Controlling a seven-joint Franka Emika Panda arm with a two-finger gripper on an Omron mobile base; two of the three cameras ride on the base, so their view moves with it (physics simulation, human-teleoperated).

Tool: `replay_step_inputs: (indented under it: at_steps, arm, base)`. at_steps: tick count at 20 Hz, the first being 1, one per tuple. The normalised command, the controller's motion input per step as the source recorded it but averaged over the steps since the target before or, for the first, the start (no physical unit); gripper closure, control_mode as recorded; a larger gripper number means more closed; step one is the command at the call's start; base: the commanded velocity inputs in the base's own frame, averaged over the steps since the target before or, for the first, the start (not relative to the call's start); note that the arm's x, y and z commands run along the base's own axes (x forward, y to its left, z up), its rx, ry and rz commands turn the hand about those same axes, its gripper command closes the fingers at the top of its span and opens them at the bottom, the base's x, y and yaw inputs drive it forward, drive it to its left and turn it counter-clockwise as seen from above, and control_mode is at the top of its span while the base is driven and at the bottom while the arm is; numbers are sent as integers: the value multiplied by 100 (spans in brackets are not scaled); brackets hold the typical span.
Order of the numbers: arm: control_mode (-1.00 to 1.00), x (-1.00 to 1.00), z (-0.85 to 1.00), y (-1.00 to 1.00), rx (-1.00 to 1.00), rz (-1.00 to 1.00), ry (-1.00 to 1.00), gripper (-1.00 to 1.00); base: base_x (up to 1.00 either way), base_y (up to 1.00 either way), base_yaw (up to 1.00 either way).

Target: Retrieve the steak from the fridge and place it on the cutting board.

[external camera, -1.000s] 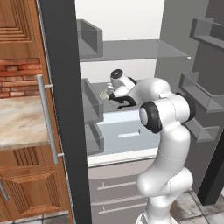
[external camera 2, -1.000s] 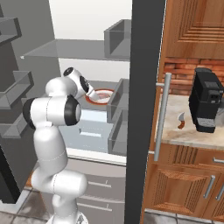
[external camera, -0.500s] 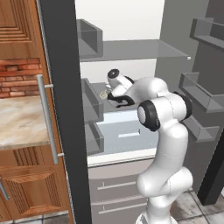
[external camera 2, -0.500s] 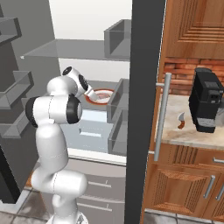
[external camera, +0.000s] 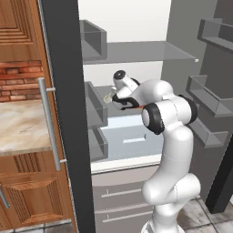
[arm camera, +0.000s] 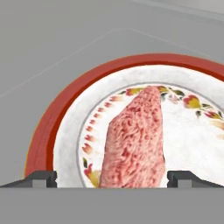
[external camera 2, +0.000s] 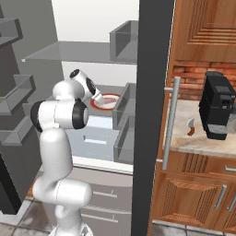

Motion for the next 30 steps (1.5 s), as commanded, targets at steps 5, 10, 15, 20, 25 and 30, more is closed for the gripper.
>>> replay_step_inputs:
  at_steps: [5,10,15,20,25,30]
  arm:
    - [-100,0,-6,-6,0,-5,0,-100]
    - [-100,0,-15,0,0,-3,0,-100]
    - [-100,0,-16,0,0,-2,0,-100]
    - [-100,0,-14,0,0,0,0,-100]
    - [-100,0,-12,0,0,0,4,-100]
    - [-100,1,0,-9,0,0,8,-100]
  base:
    - [0,0,0]
    - [0,0,0]
    - [0,0,0]
    - [0,0,0]
    - [0,0,0]
    - [0,0,0]
